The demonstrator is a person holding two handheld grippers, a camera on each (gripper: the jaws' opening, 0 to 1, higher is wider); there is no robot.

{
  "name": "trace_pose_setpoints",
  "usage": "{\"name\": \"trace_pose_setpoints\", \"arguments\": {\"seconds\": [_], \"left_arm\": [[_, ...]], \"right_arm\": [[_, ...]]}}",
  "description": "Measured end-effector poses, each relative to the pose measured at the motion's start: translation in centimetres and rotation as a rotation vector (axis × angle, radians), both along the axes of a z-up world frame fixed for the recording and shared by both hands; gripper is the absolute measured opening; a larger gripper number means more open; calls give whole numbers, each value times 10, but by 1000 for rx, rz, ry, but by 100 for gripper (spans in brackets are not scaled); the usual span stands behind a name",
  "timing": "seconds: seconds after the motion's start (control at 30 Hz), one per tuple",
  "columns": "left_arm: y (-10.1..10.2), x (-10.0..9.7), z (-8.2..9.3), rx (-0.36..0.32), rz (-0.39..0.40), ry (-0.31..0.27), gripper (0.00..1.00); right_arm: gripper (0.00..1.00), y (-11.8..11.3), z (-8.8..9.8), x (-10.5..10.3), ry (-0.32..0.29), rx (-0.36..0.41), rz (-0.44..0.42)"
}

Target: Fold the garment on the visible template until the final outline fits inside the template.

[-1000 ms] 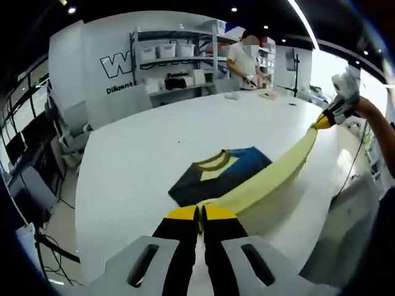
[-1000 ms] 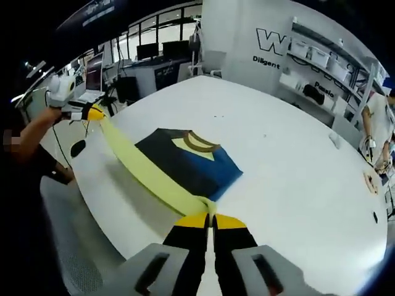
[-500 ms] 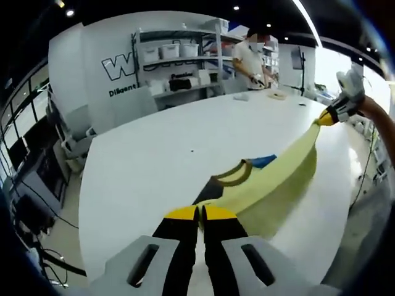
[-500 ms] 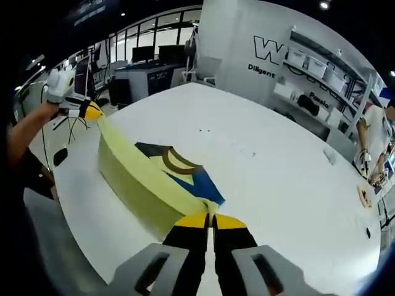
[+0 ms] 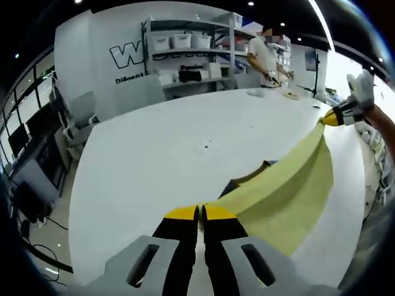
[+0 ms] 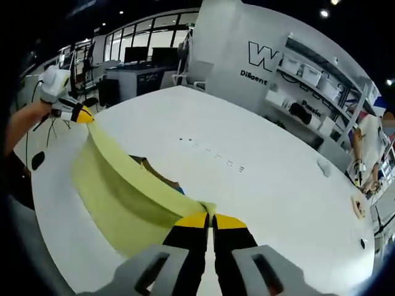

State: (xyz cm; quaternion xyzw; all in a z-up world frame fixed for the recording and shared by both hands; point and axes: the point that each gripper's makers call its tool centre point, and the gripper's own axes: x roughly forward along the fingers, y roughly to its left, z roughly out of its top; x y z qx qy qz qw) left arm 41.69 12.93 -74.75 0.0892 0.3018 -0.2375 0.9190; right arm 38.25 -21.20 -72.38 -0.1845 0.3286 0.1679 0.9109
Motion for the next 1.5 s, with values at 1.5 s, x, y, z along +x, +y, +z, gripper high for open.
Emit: {"name": "trace_pose_setpoints", "arguments": {"seconds": [1.5], "left_arm": [[-1, 48, -107, 157, 85, -88, 0]], "right_arm": [[0, -15, -140, 40, 11, -111, -73]]}}
